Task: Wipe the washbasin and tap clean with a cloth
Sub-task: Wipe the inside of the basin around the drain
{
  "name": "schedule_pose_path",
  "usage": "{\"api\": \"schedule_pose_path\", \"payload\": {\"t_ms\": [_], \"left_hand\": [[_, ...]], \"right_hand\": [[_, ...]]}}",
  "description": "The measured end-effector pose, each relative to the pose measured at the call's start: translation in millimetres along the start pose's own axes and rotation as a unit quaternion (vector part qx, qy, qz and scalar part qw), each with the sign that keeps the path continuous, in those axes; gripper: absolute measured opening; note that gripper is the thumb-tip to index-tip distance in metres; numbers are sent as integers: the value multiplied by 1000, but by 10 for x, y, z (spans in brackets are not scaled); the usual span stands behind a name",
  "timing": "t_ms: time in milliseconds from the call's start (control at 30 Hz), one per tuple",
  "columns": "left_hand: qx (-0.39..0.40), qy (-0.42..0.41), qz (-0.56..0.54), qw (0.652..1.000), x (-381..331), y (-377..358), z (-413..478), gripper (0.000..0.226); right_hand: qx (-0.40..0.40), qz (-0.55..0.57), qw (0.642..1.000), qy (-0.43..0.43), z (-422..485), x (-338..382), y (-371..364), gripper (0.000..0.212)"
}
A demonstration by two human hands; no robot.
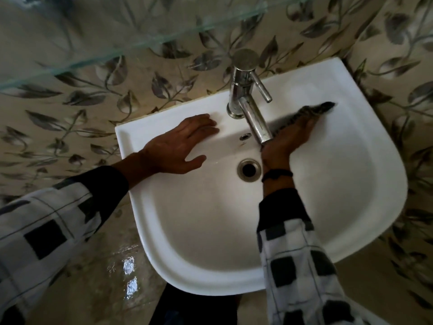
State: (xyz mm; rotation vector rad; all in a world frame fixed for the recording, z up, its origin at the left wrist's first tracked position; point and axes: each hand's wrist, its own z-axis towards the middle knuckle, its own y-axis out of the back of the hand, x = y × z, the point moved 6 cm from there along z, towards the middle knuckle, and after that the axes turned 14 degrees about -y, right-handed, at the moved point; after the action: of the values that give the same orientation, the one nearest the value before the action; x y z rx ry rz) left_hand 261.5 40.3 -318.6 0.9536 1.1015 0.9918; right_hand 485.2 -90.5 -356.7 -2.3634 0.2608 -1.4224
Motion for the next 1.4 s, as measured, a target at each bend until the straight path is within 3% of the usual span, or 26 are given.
{"api": "schedule_pose_path", "payload": {"t_ms": [67,133,200,300,400,500,567,600,633,700,800,900,1033,1233,1333,1400], "left_hand": [[-1,-4,0,1000,-4,-7,0,65],[-3,-4,3,1000,1,-5,1,66],[2,-5,4,1000,2,-4,4,67],[8,-1,2,1000,8,-11,6,68],[10,2,1,1000,12,-14,-14,69],[14,6,1,1000,22,-34,-29,70],[12,9,0,1000,35,-32,-35,70],[10,8,0,1000,33,-29,-34,70],[7,7,1,1000,33,-26,-30,69],[0,5,-2,1000,31,-17,-29,69],[-4,2,-5,1000,27,-11,-17,69],[-3,3,-5,1000,26,-11,-8,69],[-8,16,-10,1000,5,-11,-58,65],[-13,17,-12,1000,2,12,-22,62],[-11,16,-7,1000,15,20,-12,63],[-11,14,-5,1000,19,29,-10,63]], "right_hand": [[41,-36,998,-30,-256,-120,-96,73],[30,-98,994,-42,-354,-256,-40,60],[56,-62,995,-47,-305,-286,19,60],[28,-58,997,-52,-76,-323,80,59],[35,-121,992,-9,-147,-303,13,78],[86,-145,985,37,-72,-361,-4,62],[80,-171,979,72,137,-426,62,58],[99,-111,989,29,306,-603,129,59],[101,-119,988,-4,483,-759,158,63],[47,-140,985,-89,469,-961,239,69],[74,-222,972,-34,-310,-472,63,59],[47,-185,980,64,-35,-391,77,55],[61,-121,990,-29,137,-585,19,64],[94,-173,978,66,-223,-301,-19,53],[61,-129,990,-22,36,-335,-1,62],[64,-150,986,-22,-46,-389,-15,58]]}}
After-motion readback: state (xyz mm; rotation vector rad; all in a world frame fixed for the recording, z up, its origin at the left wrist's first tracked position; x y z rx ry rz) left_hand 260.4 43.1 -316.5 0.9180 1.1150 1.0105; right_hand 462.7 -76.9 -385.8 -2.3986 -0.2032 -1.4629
